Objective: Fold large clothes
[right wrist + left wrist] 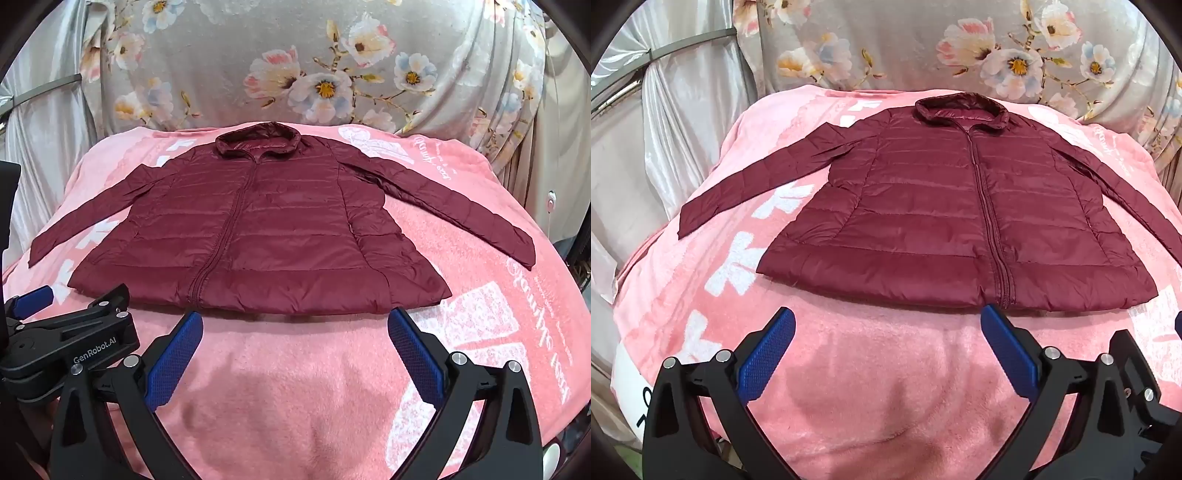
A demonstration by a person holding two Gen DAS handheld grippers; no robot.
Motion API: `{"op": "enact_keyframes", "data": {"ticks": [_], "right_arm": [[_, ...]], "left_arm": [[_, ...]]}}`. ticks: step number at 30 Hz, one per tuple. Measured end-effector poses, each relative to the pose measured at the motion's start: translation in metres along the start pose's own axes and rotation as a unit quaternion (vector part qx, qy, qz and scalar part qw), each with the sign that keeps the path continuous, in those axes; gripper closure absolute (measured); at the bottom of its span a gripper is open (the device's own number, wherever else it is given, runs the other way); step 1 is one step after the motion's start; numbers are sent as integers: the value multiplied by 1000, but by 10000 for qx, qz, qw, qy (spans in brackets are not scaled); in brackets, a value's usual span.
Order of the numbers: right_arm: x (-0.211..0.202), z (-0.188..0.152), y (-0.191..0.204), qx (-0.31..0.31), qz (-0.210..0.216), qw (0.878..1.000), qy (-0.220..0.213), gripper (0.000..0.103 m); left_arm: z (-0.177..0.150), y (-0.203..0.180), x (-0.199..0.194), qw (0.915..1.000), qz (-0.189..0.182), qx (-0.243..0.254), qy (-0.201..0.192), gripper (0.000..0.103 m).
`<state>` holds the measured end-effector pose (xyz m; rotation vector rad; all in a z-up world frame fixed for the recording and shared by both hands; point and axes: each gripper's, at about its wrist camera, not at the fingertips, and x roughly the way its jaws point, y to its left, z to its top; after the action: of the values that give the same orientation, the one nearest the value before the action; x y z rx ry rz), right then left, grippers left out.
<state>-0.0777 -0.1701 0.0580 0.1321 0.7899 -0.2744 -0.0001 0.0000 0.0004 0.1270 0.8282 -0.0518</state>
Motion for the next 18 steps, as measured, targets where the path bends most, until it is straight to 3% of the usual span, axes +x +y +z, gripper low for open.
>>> {"op": "enact_keyframes", "data": {"ticks": [18], "right_arm": [[-5, 6, -1, 19, 14, 10000, -64, 5]], "left_arm": [[5, 0, -14, 9999, 75, 44, -146, 5]]}}
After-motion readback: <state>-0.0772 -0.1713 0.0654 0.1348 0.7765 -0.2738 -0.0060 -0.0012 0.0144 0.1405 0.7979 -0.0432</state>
